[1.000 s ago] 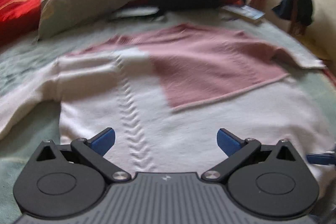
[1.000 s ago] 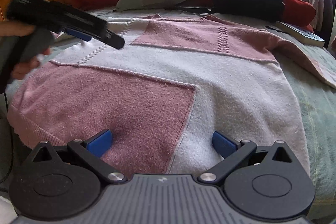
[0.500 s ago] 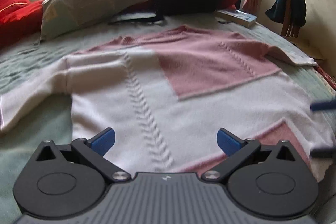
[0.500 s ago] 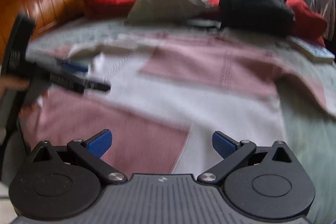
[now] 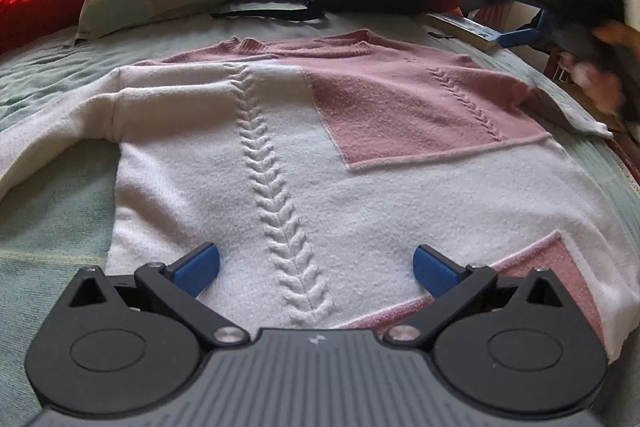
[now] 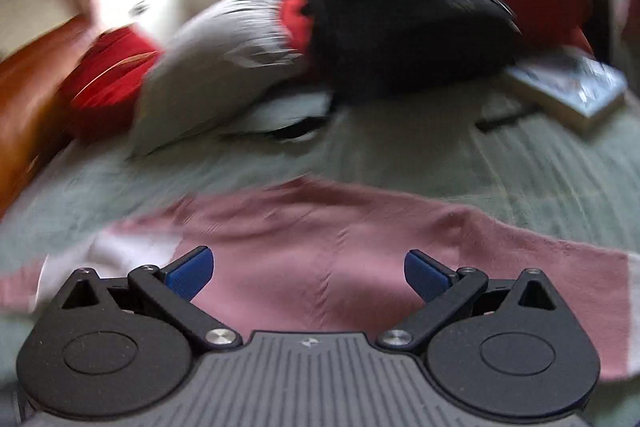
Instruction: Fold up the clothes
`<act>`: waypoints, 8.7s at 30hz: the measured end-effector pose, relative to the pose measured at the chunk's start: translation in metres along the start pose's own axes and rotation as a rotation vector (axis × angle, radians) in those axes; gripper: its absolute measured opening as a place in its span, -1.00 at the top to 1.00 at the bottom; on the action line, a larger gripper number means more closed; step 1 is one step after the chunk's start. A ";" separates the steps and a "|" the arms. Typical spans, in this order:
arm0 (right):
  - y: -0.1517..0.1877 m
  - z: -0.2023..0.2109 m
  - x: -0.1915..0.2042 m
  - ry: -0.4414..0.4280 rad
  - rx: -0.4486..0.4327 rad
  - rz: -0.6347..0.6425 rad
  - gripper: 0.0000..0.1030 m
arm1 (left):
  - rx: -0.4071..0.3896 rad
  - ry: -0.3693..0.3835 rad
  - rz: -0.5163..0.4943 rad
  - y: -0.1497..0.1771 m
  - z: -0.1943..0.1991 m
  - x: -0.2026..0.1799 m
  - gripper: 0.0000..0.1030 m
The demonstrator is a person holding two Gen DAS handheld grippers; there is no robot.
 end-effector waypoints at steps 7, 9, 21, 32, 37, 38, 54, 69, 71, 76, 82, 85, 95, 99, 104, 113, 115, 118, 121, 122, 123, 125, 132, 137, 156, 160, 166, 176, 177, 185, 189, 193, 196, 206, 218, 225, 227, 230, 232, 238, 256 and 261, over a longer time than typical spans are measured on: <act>0.008 -0.087 -0.052 0.086 0.179 -0.170 -1.00 | -0.017 0.006 0.017 -0.001 0.000 0.001 -0.99; 0.001 -0.097 -0.058 0.101 0.162 -0.149 -1.00 | -0.017 0.007 0.018 -0.003 -0.003 0.001 -0.99; -0.029 -0.071 -0.054 0.006 0.099 -0.074 -1.00 | -0.038 0.003 0.008 -0.007 -0.010 -0.001 -0.99; 0.007 -0.026 -0.028 -0.182 0.127 -0.132 -0.95 | -0.037 -0.008 0.008 -0.005 -0.009 0.001 -0.99; 0.016 -0.020 -0.042 -0.153 0.125 -0.160 -0.80 | -0.037 -0.002 0.012 -0.005 -0.008 0.002 -0.99; 0.018 -0.019 -0.045 -0.148 0.124 -0.165 -0.84 | -0.036 -0.004 0.013 -0.005 -0.008 0.002 -0.99; -0.004 -0.093 -0.091 0.176 0.095 -0.131 -1.00 | -0.043 -0.013 0.000 -0.005 -0.010 0.001 -0.99; 0.031 0.055 -0.147 -0.029 -0.027 -0.262 -1.00 | -0.022 0.013 -0.023 -0.001 0.017 -0.049 -0.99; 0.049 0.067 -0.156 -0.056 -0.040 -0.320 -1.00 | -0.017 0.024 -0.052 0.002 0.019 -0.063 -0.99; 0.085 0.091 -0.165 -0.092 -0.084 -0.365 -1.00 | 0.011 0.017 -0.100 0.010 0.017 -0.087 -0.99; 0.099 0.119 -0.205 -0.097 -0.164 -0.467 -1.00 | 0.038 0.008 -0.114 0.021 0.016 -0.105 -0.99; 0.118 0.129 -0.217 -0.153 -0.199 -0.537 -1.00 | 0.058 0.011 -0.123 0.029 0.013 -0.114 -0.99; 0.153 0.117 -0.242 -0.179 -0.250 -0.666 -0.99 | 0.090 -0.007 -0.170 0.037 0.005 -0.134 -0.99; 0.151 0.113 -0.254 -0.147 -0.275 -0.680 -0.88 | 0.097 -0.025 -0.165 0.039 0.000 -0.133 -0.99; 0.145 0.103 -0.275 -0.122 -0.325 -0.745 -0.79 | 0.095 -0.036 -0.184 0.041 -0.001 -0.135 -0.99; 0.150 0.105 -0.273 -0.101 -0.317 -0.739 -0.72 | 0.090 -0.027 -0.168 0.041 -0.005 -0.132 -0.99; 0.145 0.100 -0.283 -0.101 -0.360 -0.763 -0.64 | 0.087 -0.030 -0.172 0.041 -0.006 -0.132 -0.99; 0.138 0.087 -0.295 -0.055 -0.366 -0.770 -0.20 | 0.086 -0.024 -0.170 0.041 -0.005 -0.131 -0.99; 0.139 0.079 -0.302 -0.011 -0.346 -0.786 0.33 | 0.085 -0.018 -0.165 0.041 -0.005 -0.130 -0.99; 0.142 0.078 -0.304 -0.002 -0.341 -0.796 0.46 | 0.084 -0.016 -0.165 0.041 -0.005 -0.130 -0.99; 0.147 0.078 -0.307 0.003 -0.337 -0.812 0.77 | 0.083 -0.016 -0.166 0.041 -0.006 -0.130 -0.99; 0.152 0.076 -0.312 -0.013 -0.343 -0.843 0.92 | 0.082 -0.019 -0.167 0.041 -0.007 -0.130 -0.99; 0.113 0.079 -0.313 0.059 -0.343 -0.691 0.87 | 0.084 -0.018 -0.170 0.041 -0.006 -0.130 -0.99; 0.075 0.084 -0.326 0.107 -0.346 -0.608 0.87 | 0.085 -0.021 -0.171 0.041 -0.007 -0.131 -0.99; 0.145 0.110 -0.350 -0.016 -0.385 -0.805 0.17 | 0.073 -0.014 -0.174 0.040 -0.011 -0.130 -0.99; 0.144 0.104 -0.368 0.007 -0.410 -0.880 0.17 | 0.070 -0.020 -0.175 0.041 -0.009 -0.131 -0.99; 0.125 0.104 -0.375 0.134 -0.384 -0.780 0.86 | 0.075 -0.025 -0.177 0.041 -0.010 -0.130 -0.99; 0.055 0.123 -0.378 0.247 -0.400 -0.518 0.87 | 0.078 -0.040 -0.177 0.040 -0.013 -0.132 -0.99; 0.049 0.124 -0.378 0.246 -0.411 -0.496 0.87 | 0.078 -0.042 -0.176 0.040 -0.013 -0.132 -0.99; 0.063 0.111 -0.403 0.274 -0.352 -0.471 0.86 | 0.080 -0.052 -0.180 0.039 -0.013 -0.133 -0.99; 0.093 0.107 -0.420 0.309 -0.321 -0.534 0.83 | 0.081 -0.051 -0.184 0.038 -0.015 -0.133 -0.99; 0.099 0.118 -0.433 0.401 -0.305 -0.551 0.32 | 0.080 -0.050 -0.183 0.038 -0.013 -0.134 -0.99; 0.096 0.138 -0.437 0.522 -0.289 -0.524 0.20 | 0.074 -0.053 -0.191 0.037 -0.011 -0.135 -0.99; 0.078 0.145 -0.378 0.420 -0.190 -0.401 -0.36 | 0.057 -0.034 -0.214 0.037 -0.002 -0.141 -0.99; 0.047 0.055 -0.194 0.171 0.059 -0.128 -0.72 | 0.028 -0.063 -0.207 0.029 0.009 -0.126 -0.99; 0.033 0.009 -0.107 0.175 0.144 0.048 -0.85 | 0.027 -0.043 -0.174 0.032 0.010 -0.113 -0.99; 0.038 -0.019 -0.107 0.187 0.208 0.037 -0.85 | 0.026 -0.040 -0.164 0.031 0.009 -0.108 -0.99; 0.036 -0.049 -0.115 0.264 0.213 0.081 -1.00 | 0.022 -0.039 -0.150 0.028 0.007 -0.101 -0.99; 0.027 -0.062 -0.126 0.286 0.185 0.068 -1.00 | 0.021 -0.038 -0.143 0.026 0.006 -0.096 -0.99; 0.009 -0.074 -0.140 0.310 0.165 0.013 -1.00 | 0.012 -0.027 -0.126 0.026 0.011 -0.087 -0.99; -0.019 -0.097 -0.065 0.004 0.124 -0.065 -1.00 | -0.025 -0.024 -0.042 0.020 0.018 -0.049 -0.99; -0.028 -0.119 -0.078 0.015 0.060 -0.085 -1.00 | -0.025 -0.011 -0.031 0.018 0.012 -0.044 -0.99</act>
Point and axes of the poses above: each gripper's, at about its wrist camera, not at the fingertips, and z roughly against the way its jaws point, x to its left, y to its underside, the point moved 9 cm from there along -z, roughly the way its jaws point, and after that the axes turned 12 degrees about z, right-handed, at the moved point
